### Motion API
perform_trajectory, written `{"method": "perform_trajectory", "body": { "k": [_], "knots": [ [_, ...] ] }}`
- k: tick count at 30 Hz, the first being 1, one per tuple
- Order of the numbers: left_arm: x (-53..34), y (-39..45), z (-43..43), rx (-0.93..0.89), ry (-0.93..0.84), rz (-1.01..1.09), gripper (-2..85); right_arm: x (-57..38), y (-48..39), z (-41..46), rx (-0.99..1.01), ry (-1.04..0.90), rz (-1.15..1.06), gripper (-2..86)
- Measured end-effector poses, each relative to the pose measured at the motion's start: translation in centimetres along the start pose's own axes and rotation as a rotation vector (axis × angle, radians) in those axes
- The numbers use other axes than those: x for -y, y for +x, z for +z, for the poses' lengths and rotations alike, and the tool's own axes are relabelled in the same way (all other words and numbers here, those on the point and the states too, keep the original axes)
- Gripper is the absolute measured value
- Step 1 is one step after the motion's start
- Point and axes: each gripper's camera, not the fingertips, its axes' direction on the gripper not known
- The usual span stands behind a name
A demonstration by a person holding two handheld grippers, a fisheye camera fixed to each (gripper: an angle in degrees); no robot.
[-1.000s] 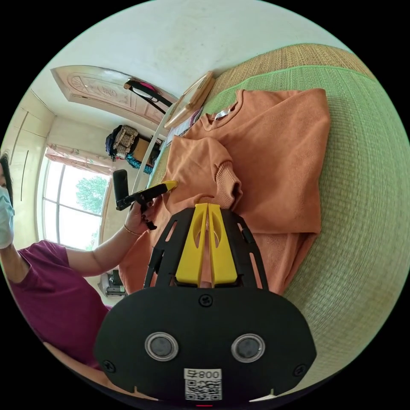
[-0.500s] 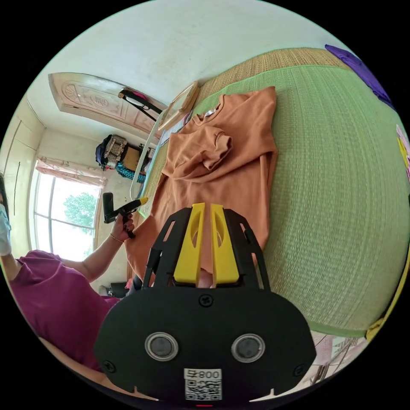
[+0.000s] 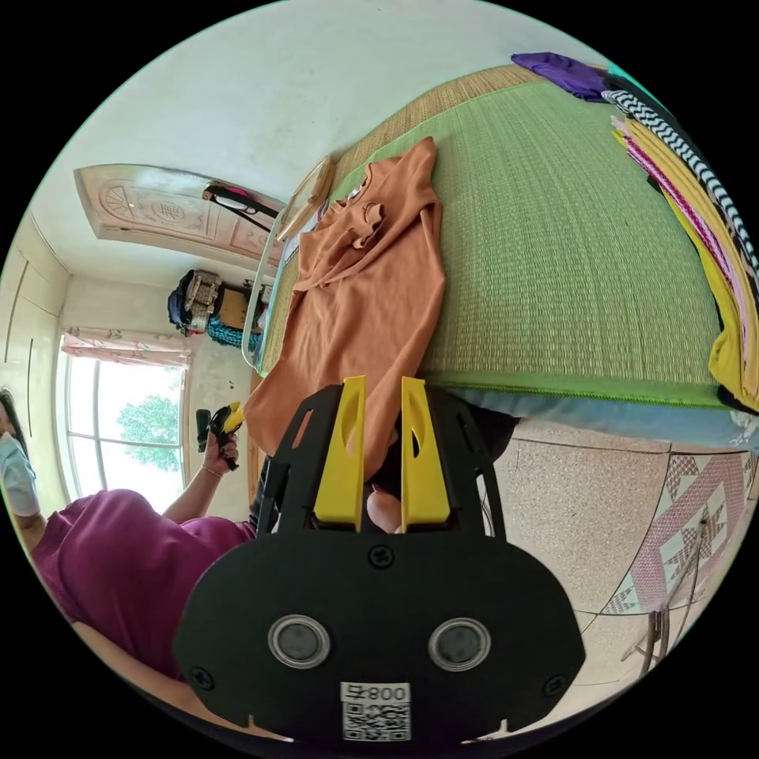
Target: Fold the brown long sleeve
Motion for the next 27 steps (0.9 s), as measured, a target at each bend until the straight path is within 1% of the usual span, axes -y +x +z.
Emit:
{"method": "perform_trajectory", "body": {
  "k": [4,6,10,14,22,24,27],
  "knots": [
    [-4.7,-1.8,-2.7,-0.123,0.033,-0.018,12.0,-3.5,1.4,-0.8,0.028,-0.001,0.03,8.4],
    [-5.9,-1.9,-3.3,-0.143,0.02,0.0,12.3,-4.9,2.1,-1.0,0.055,0.006,0.042,8.8],
    [-7.1,-1.0,-4.6,-0.122,-0.008,0.069,12.3,-7.9,3.3,-1.3,0.076,0.007,0.051,9.5],
    [-7.1,-0.2,-5.1,-0.11,-0.059,0.092,11.3,-9.9,3.9,-1.0,0.093,0.001,0.018,10.3],
    [-7.8,2.5,-7.4,-0.12,-0.085,0.132,7.6,-8.9,1.8,-0.1,0.025,0.0,-0.134,10.5],
    [-8.1,2.8,-7.8,-0.119,-0.085,0.131,5.7,-8.4,1.4,0.4,0.01,-0.021,-0.164,9.4],
    [-8.3,3.7,-8.5,-0.138,-0.069,0.131,2.7,-7.6,1.2,0.7,0.072,-0.032,-0.188,5.6]
  ]
}}
